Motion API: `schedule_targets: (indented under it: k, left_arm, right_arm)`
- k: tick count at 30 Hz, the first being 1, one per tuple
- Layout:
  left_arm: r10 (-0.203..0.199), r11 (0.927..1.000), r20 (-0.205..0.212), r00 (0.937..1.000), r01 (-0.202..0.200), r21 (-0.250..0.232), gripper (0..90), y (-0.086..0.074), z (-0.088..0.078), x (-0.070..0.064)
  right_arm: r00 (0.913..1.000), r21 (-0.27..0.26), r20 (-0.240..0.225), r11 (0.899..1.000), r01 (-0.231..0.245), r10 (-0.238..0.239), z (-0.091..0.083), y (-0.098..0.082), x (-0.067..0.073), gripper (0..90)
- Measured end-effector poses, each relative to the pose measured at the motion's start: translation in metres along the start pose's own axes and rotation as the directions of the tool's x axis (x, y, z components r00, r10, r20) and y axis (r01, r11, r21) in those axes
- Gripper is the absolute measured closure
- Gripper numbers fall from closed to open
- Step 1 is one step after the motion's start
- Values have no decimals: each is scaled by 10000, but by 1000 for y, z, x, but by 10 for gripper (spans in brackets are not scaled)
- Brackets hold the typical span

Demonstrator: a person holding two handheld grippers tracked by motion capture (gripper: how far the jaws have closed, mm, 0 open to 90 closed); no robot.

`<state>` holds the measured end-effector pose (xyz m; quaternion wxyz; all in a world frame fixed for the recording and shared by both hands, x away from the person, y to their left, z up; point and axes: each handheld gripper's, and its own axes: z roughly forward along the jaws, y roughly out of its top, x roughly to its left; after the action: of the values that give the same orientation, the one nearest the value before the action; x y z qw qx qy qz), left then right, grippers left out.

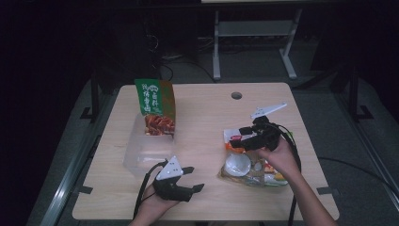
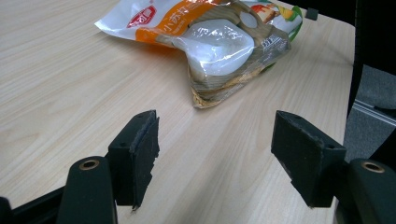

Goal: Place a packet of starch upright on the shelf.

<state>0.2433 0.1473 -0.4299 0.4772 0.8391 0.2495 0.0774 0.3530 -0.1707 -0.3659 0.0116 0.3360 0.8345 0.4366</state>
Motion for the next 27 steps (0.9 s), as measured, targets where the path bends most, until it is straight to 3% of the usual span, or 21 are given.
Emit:
schedule_targets:
  k: [17,27]
  left_arm:
    - [27,10000,12,10000,-27,-75,317,4,1,-1]
    - [31,10000,119,9999,-32,84,317,6,11,-4]
  right_arm:
    - [9960,178,715,9983,-548,534,-27,-31,-8,279]
    - [9862,385,1237,9925,-1159,1103,-37,-52,-22,296]
